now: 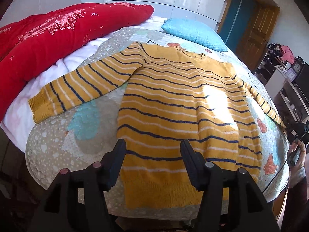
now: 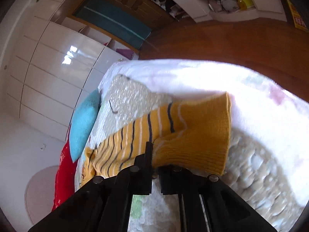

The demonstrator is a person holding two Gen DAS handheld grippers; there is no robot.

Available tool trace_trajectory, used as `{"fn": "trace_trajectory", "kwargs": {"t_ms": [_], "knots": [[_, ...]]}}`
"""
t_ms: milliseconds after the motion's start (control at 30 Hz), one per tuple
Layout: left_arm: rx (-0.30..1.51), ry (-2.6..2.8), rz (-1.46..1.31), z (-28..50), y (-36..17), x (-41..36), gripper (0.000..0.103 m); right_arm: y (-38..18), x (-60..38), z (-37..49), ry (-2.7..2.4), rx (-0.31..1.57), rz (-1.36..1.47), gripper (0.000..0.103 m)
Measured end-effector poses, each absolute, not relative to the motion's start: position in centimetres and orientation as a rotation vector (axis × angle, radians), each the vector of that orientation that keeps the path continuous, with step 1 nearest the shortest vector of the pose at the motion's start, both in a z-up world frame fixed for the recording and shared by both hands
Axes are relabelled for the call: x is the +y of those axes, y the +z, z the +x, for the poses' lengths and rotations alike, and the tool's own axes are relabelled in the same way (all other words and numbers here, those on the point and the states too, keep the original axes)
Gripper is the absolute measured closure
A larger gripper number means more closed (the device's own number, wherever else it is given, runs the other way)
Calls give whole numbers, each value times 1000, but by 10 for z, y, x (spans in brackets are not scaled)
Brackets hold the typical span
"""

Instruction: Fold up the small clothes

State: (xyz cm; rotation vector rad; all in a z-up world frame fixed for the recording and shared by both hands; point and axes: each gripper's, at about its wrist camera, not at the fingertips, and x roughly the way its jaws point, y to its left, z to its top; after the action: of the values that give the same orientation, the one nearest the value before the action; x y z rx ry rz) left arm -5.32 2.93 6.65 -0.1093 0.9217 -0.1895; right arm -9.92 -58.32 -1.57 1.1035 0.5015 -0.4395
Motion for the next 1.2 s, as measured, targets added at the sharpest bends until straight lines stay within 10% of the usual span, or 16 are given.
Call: {"fn": "trace_trajectory", "kwargs": {"t_ms": [600, 1200], "knots": [[893, -162, -274, -57, 55, 92, 42, 121, -433, 73, -174, 612, 595, 97], [891, 27, -451, -81, 4, 218, 40, 2, -58, 251, 239, 981, 55, 97]]}}
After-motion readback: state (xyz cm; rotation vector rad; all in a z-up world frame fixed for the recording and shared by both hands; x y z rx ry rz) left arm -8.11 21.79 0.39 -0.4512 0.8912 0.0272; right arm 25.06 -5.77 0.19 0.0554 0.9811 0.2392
